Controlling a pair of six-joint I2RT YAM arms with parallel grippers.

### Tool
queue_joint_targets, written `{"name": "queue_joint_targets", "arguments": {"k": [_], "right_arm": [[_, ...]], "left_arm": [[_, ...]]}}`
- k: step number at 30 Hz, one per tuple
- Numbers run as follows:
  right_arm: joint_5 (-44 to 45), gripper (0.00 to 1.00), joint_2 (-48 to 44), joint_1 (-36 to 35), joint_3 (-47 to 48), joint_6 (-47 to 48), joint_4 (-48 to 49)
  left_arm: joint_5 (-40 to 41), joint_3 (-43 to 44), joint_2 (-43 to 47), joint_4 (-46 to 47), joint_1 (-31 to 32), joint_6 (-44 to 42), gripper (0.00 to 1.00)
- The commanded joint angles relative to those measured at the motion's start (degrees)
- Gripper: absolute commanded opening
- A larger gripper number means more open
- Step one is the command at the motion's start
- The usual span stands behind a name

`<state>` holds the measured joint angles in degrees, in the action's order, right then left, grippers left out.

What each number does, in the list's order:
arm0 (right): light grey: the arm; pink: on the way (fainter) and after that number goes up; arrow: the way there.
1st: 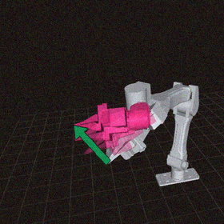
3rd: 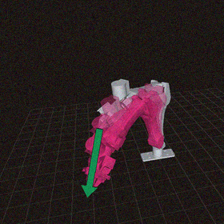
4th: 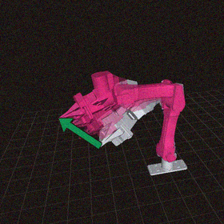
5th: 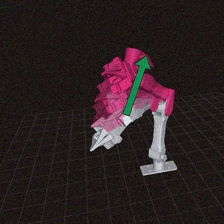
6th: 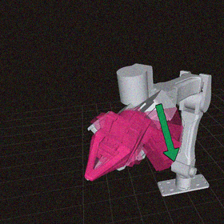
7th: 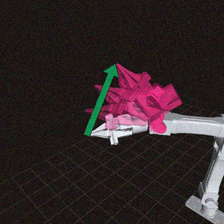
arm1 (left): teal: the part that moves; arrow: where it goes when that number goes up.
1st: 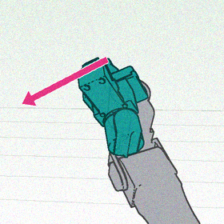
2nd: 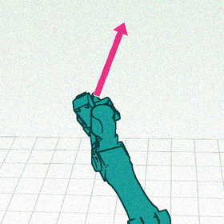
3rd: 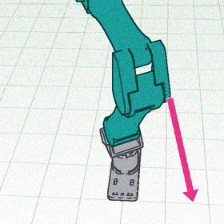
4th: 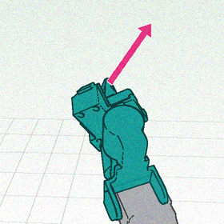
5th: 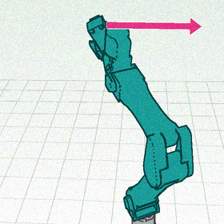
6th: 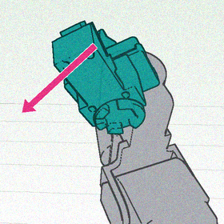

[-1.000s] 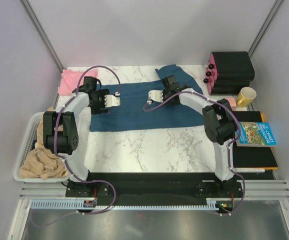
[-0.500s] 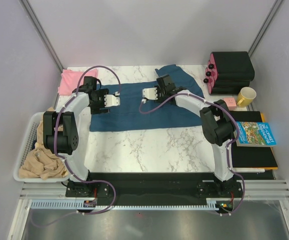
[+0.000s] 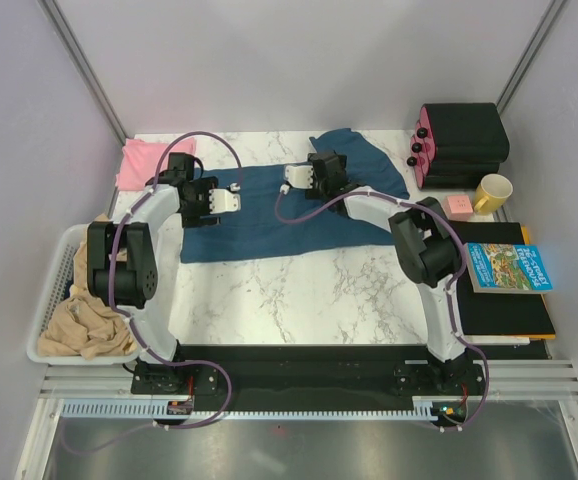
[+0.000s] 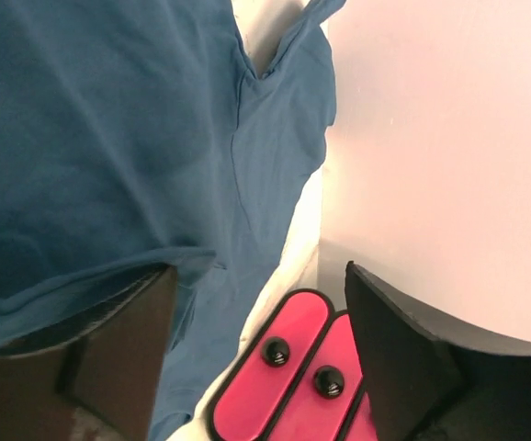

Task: Fold and stack the t-shirts
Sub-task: Fold the tshirt

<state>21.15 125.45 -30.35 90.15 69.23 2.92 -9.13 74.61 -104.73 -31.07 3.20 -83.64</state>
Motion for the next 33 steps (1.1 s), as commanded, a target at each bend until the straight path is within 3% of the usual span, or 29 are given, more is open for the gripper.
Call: {"name": "queue_joint_targets", "arguments": {"k": [1,5,11,17,20,24,28,33], "right_arm": [[-3.12,0.86,-3.89,0.20,-1.29,-0.77,-1.85],[-9.61,0.89,-5.91,0.46,-1.46,-1.21,-9.32],[-13.76,0.90,-7.85,0.38,-2.52,-0.42,-11.53],[-5.95,0.84,-6.10,1.51,0.89,-3.04,-8.71],[-10.49,0.84,-6.35,5.45,6.87,-7.00,-25.61],[-16.22,0.82,-10.64,10.13,8.03,-5.61,-39.90],[-15.18,0.71,-15.93,13.64,-1.26,-3.14,-43.08],[-16.39,0.70,-14.72,18.12,-1.22,-9.28,-43.96]], "left_arm": [[0.07,2.03,-1.09,1.36,0.40,0.93,0.83],[0.16,2.38,-1.36,1.45,0.40,0.84,0.83],[0.16,2.56,-1.62,1.45,0.66,0.67,0.83],[0.60,2.56,-0.92,1.36,0.84,0.58,0.83],[0.69,0.64,0.31,1.01,0.84,0.14,0.83],[-0.10,-5.95,6.09,-0.74,0.93,-4.41,0.83],[-0.10,-14.64,10.93,-1.63,1.02,-8.91,0.83],[-0.02,-14.41,9.20,-1.63,1.37,-5.93,0.83]]}}
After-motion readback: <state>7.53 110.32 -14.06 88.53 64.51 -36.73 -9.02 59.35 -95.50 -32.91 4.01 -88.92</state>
